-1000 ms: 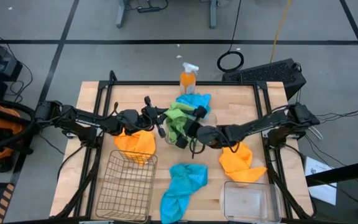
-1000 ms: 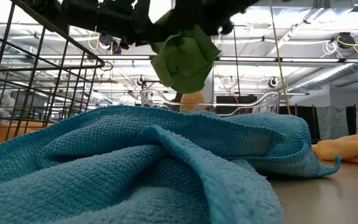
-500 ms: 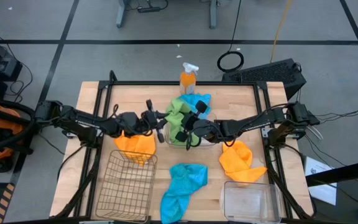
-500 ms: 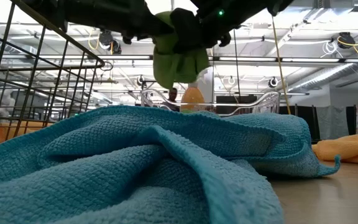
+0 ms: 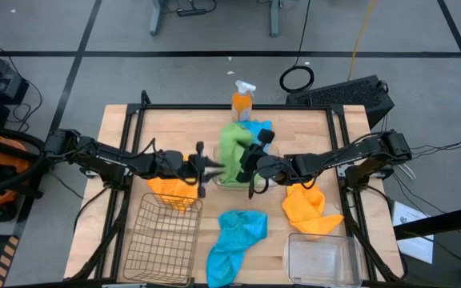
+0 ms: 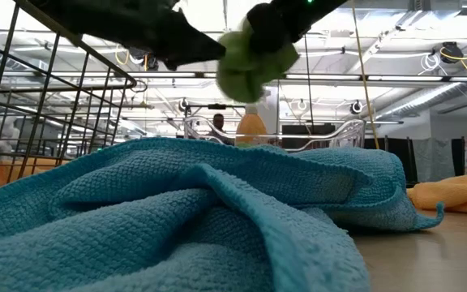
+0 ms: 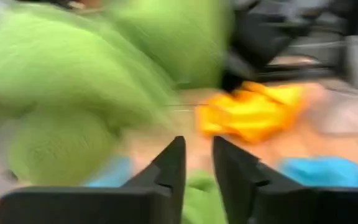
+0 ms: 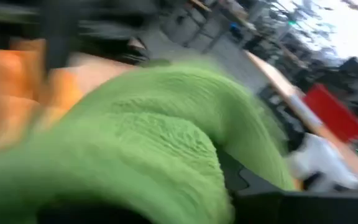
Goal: Sort microfiber towel by color & place in baskets
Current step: Put the green towel into the top transparent bin
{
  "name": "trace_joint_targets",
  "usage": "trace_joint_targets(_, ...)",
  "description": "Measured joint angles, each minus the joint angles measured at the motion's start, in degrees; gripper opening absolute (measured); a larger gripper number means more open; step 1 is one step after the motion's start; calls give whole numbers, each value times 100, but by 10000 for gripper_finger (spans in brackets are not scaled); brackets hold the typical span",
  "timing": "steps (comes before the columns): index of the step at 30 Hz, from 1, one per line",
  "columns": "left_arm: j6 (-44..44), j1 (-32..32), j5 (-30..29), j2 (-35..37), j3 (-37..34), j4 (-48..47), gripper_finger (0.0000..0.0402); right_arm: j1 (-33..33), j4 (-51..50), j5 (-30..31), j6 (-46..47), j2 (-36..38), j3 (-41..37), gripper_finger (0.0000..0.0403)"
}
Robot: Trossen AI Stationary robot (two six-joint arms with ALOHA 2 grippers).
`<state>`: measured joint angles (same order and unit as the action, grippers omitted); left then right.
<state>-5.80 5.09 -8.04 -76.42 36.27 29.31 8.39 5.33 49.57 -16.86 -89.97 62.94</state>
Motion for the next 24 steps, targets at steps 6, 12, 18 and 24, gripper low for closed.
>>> trace_joint_targets(6,78,242,-86,55,4,263,209,198,-131,487,-461,-12,10,2)
trace_joint_targets(12,-372,494,-109,381,17,859,263,397,-206,474,-556,-12,10,1)
trace_joint_targets(18,-456,603,-639,759,17,1134,261,710,-262,418,-982,-14,10,1)
trace_joint_targets(24,416,239,-562,648,20,897,261,990,-52,385,-1698,-16,10,0)
